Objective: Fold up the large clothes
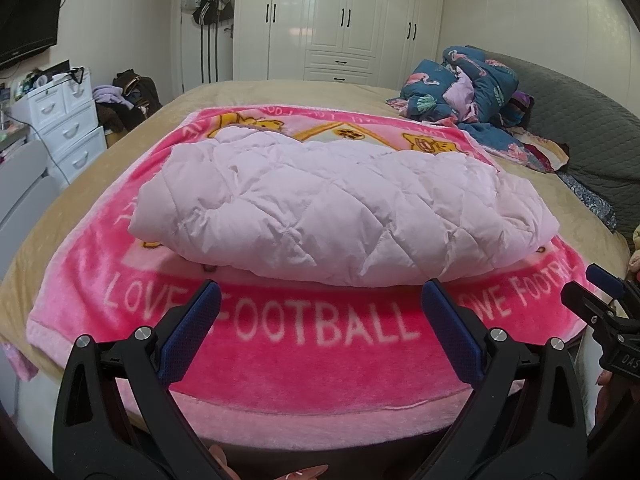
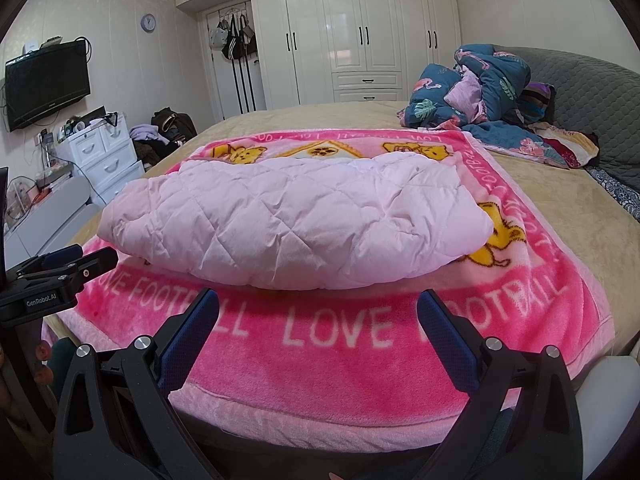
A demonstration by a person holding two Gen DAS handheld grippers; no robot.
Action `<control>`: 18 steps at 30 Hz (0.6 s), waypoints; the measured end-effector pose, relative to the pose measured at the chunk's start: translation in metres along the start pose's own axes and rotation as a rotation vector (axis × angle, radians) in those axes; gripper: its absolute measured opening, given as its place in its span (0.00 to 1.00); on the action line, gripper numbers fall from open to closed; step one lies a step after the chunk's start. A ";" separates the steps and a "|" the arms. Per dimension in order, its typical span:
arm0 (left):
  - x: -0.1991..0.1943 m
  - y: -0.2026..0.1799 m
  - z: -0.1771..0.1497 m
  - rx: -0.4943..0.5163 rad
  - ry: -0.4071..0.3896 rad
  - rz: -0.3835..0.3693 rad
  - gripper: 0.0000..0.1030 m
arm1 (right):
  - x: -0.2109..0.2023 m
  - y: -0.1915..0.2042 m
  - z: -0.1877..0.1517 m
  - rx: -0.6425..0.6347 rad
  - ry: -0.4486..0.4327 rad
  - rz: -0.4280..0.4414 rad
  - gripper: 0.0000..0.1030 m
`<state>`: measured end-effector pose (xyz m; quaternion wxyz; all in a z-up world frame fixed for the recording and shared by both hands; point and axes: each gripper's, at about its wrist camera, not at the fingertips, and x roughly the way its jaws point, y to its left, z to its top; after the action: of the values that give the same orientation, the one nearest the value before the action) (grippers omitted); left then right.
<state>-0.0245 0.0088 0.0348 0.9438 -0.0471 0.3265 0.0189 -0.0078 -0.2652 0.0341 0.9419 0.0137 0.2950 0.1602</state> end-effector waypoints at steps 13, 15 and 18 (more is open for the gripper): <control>0.009 0.001 -0.004 0.007 0.041 0.027 0.91 | -0.001 -0.004 -0.005 -0.003 0.013 -0.003 0.96; 0.013 0.000 -0.006 0.016 0.053 0.035 0.91 | 0.000 -0.008 -0.006 0.005 0.016 -0.008 0.96; 0.022 0.009 -0.009 -0.011 0.080 0.042 0.91 | 0.003 -0.022 -0.007 0.025 0.018 -0.032 0.96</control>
<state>-0.0133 0.0172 0.0140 0.9292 -0.0460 0.3648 0.0385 -0.0030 -0.2851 0.0235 0.9413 0.0195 0.3057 0.1414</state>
